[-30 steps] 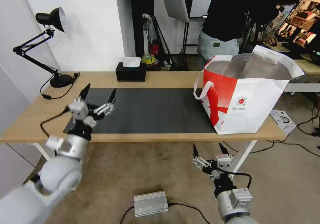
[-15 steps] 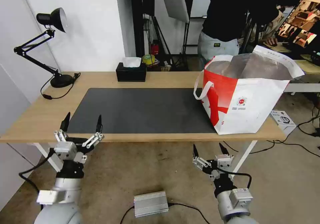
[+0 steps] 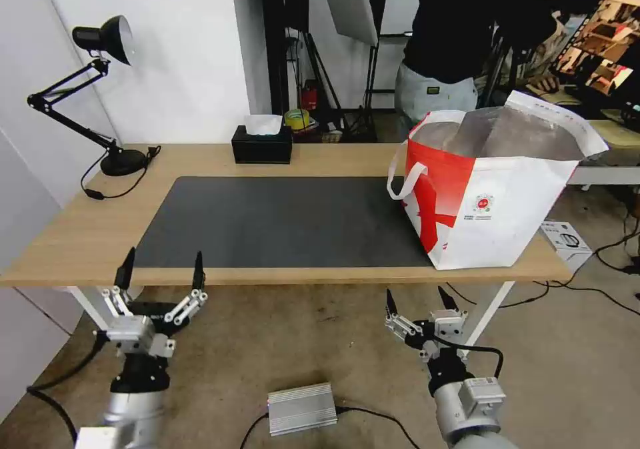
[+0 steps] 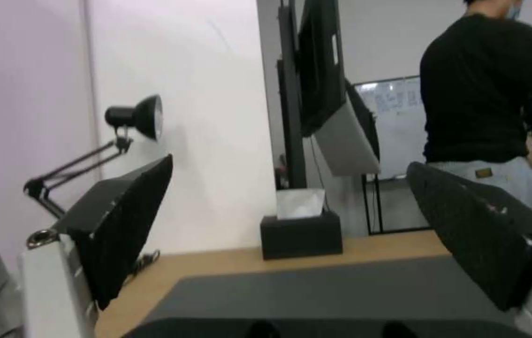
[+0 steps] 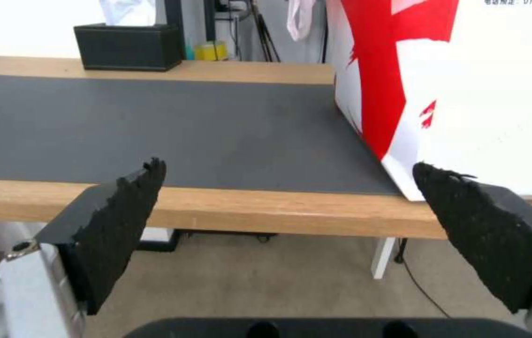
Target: Pick up the trash from the table and place it into the takeout bag.
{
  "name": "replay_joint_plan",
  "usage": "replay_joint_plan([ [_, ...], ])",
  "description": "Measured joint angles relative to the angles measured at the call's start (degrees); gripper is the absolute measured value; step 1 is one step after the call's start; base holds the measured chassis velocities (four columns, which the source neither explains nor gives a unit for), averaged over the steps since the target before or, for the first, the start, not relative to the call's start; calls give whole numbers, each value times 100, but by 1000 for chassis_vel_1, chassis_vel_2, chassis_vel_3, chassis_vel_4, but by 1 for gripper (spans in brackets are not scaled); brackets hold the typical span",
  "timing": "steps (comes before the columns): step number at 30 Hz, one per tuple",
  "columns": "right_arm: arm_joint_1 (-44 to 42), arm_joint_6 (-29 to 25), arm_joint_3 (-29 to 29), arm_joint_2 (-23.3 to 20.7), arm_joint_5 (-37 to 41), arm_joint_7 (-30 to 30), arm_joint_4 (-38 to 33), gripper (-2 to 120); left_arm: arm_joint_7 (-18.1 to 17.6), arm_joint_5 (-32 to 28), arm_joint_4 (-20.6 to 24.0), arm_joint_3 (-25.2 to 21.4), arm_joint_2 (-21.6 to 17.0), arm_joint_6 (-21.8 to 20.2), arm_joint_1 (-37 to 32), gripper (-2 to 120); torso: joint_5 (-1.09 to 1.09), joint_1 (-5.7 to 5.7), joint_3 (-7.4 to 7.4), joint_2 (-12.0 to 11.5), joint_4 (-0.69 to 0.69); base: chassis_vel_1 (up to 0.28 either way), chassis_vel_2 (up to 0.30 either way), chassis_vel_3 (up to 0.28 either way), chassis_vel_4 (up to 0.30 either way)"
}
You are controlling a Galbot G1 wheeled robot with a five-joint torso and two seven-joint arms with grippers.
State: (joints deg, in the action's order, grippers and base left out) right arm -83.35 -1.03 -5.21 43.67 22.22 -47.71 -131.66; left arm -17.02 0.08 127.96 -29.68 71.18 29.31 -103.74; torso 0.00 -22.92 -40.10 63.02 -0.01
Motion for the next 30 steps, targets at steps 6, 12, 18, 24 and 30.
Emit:
replay_joint_plan([
  [6, 0, 0, 0, 0, 0, 0, 0, 100, -90, 261, -183, 193, 197, 99, -61, 100, 0, 0, 0, 0, 0, 0, 0, 0, 0],
  [12, 0, 0, 0, 0, 0, 0, 0, 100, -139, 447, -521, 432, 368, 206, -75, 100, 0, 0, 0, 0, 0, 0, 0, 0, 0],
  [18, 0, 0, 0, 0, 0, 0, 0, 100, -210, 541, -754, 540, 453, 279, -37, 100, 0, 0, -1, 0, 0, 0, 0, 0, 0],
  [24, 0, 0, 0, 0, 0, 0, 0, 100, -251, 574, -817, 545, 504, 326, -16, 100, 0, 0, 0, 0, 1, 0, 0, 0, 0],
  [30, 0, 0, 0, 0, 0, 0, 0, 100, -304, 632, -844, 545, 506, 326, -3, 100, 0, 0, -1, 0, 0, 0, 0, 0, 0],
])
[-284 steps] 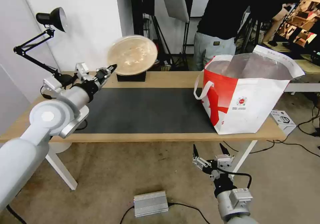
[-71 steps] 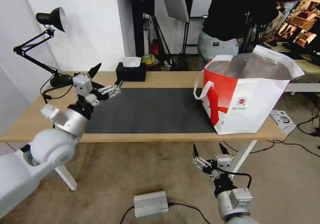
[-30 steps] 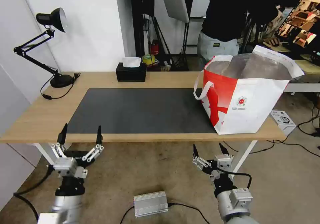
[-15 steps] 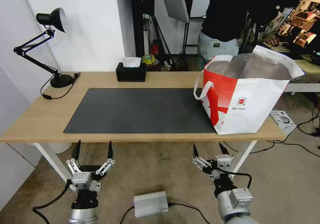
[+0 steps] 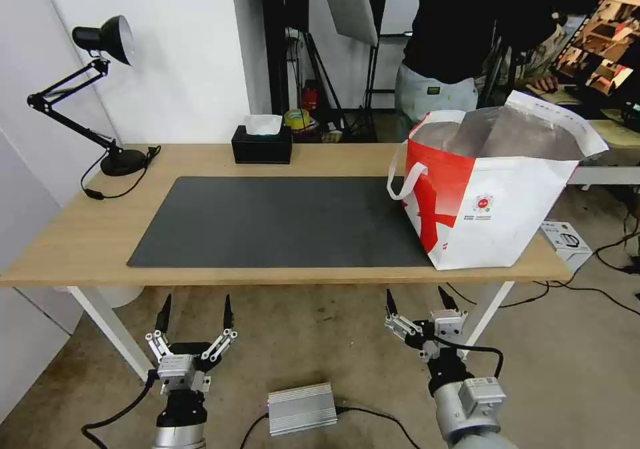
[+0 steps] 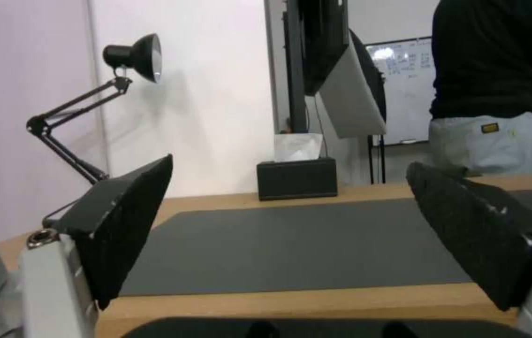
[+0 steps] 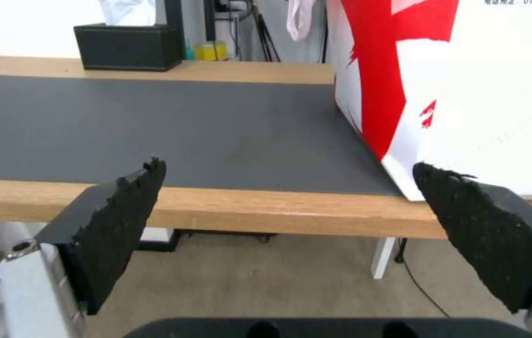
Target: Pick up the trash from the table and place it into the takeout bag.
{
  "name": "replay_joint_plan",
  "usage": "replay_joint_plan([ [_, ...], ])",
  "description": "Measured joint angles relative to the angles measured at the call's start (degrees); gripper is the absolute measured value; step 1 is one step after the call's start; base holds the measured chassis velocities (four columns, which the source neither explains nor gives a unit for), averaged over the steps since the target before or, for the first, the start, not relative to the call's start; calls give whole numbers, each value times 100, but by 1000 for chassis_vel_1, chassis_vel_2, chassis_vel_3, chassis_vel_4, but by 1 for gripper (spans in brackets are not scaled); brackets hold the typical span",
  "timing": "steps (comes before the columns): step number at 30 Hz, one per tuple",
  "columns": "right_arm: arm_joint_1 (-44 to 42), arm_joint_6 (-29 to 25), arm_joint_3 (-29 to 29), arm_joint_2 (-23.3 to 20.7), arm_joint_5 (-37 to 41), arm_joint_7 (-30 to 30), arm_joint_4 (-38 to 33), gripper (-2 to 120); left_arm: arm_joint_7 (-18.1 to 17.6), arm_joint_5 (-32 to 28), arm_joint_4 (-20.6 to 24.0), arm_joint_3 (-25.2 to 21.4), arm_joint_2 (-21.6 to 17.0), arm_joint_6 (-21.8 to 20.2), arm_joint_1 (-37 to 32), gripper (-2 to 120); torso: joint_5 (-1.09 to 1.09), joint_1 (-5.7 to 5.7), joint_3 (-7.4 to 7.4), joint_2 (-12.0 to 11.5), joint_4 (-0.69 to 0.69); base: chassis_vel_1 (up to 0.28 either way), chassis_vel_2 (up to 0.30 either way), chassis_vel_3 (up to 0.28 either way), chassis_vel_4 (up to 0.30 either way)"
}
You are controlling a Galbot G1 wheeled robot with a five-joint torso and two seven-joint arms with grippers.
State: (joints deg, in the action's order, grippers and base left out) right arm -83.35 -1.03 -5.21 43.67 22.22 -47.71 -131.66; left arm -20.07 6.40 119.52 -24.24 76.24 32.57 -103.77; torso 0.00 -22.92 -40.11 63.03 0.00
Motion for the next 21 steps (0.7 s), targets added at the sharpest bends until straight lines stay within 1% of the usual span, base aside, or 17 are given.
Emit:
replay_joint_plan([
  [21, 0, 0, 0, 0, 0, 0, 0, 100, -1, -4, 4, -4, -8, -8, 3, 100, 0, 0, 0, 0, 0, 0, 0, 0, 0],
])
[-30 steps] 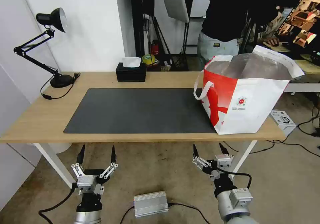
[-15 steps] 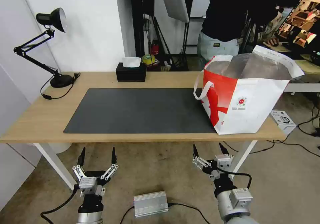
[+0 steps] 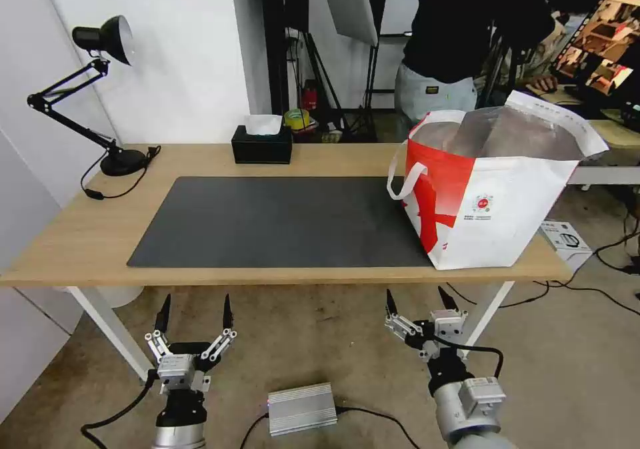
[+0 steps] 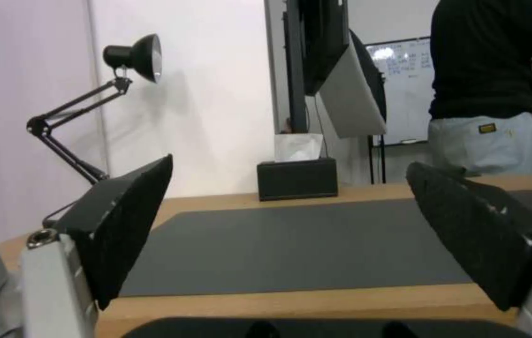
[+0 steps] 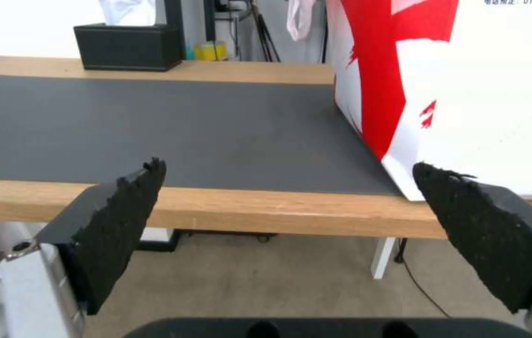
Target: Pick up the trash from the table and place it into the takeout bag.
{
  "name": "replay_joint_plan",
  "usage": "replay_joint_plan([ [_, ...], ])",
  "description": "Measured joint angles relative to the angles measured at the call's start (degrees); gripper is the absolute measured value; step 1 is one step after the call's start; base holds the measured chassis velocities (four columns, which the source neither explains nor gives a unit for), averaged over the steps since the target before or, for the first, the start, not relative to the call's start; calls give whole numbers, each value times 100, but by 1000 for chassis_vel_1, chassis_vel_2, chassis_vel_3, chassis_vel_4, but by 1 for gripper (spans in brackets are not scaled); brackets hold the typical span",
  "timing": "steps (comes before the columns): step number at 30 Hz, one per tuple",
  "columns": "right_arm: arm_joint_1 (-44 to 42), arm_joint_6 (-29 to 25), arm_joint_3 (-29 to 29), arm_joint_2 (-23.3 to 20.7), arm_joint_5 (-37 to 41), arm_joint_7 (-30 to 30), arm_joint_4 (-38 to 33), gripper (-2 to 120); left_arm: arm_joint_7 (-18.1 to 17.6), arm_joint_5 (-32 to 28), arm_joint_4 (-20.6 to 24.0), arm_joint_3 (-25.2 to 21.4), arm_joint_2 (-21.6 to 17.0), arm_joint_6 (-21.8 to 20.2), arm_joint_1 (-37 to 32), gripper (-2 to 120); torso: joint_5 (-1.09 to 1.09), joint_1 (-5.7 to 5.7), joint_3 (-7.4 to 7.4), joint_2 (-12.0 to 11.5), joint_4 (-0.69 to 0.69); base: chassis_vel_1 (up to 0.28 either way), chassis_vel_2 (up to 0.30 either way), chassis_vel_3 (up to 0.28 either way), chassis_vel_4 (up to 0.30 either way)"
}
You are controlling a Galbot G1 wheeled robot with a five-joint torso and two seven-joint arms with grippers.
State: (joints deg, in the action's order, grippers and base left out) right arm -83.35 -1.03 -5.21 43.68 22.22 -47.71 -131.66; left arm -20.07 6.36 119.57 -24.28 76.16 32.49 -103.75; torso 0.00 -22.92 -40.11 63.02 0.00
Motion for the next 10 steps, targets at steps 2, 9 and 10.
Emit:
replay_joint_plan([
  [2, 0, 0, 0, 0, 0, 0, 0, 100, 0, -1, 1, 0, 0, -1, 0, 100, 0, 0, 0, 0, 0, 0, 0, 0, 0],
  [9, 0, 0, 0, 0, 0, 0, 0, 100, 2, -3, 3, 0, -3, -4, 0, 100, 0, 0, 0, 0, 0, 0, 0, 0, 0],
  [10, 0, 0, 0, 0, 0, 0, 0, 100, 2, -3, 3, 0, -3, -4, 0, 100, 0, 0, 0, 0, 0, 0, 0, 0, 0],
])
